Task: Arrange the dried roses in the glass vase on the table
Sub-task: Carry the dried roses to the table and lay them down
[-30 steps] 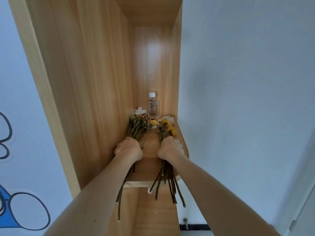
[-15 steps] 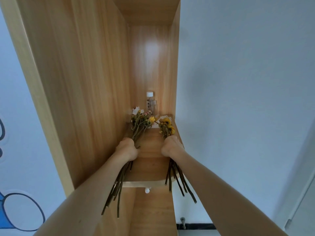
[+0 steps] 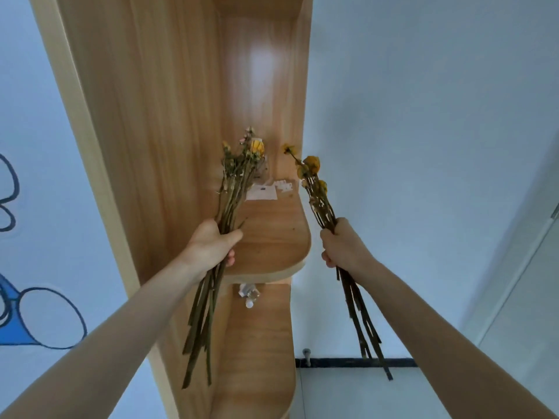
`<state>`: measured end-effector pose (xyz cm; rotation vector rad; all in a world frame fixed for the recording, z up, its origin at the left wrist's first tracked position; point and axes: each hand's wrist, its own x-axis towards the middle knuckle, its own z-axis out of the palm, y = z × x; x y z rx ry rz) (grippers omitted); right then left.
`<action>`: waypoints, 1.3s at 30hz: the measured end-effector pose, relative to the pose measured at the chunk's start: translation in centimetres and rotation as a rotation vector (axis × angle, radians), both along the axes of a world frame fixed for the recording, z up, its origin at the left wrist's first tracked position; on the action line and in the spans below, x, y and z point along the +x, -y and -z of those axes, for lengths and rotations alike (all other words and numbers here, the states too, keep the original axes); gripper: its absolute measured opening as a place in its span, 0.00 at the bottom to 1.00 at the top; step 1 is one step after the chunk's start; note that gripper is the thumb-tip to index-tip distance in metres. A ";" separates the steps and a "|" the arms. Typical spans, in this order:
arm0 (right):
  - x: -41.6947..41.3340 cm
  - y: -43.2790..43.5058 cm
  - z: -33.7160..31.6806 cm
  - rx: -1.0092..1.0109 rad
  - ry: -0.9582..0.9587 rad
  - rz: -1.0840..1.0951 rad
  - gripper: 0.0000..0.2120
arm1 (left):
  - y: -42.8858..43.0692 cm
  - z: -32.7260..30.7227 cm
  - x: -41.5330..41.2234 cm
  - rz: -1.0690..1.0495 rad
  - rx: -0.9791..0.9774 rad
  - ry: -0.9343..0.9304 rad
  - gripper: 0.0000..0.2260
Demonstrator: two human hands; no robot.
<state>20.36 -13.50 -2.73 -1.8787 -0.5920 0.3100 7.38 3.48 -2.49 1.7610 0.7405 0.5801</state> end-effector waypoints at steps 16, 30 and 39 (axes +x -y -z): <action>-13.1 20.3 14.3 -0.036 -0.295 -0.140 0.12 | 11.5 15.9 -19.3 0.268 -0.144 0.095 0.06; -23.8 29.4 27.8 -0.255 -0.648 0.058 0.11 | 17.6 31.4 -29.1 0.373 -0.360 -0.386 0.03; -27.9 29.8 28.7 -0.265 -0.719 0.146 0.11 | 18.0 32.3 -29.2 0.401 -0.391 -0.468 0.03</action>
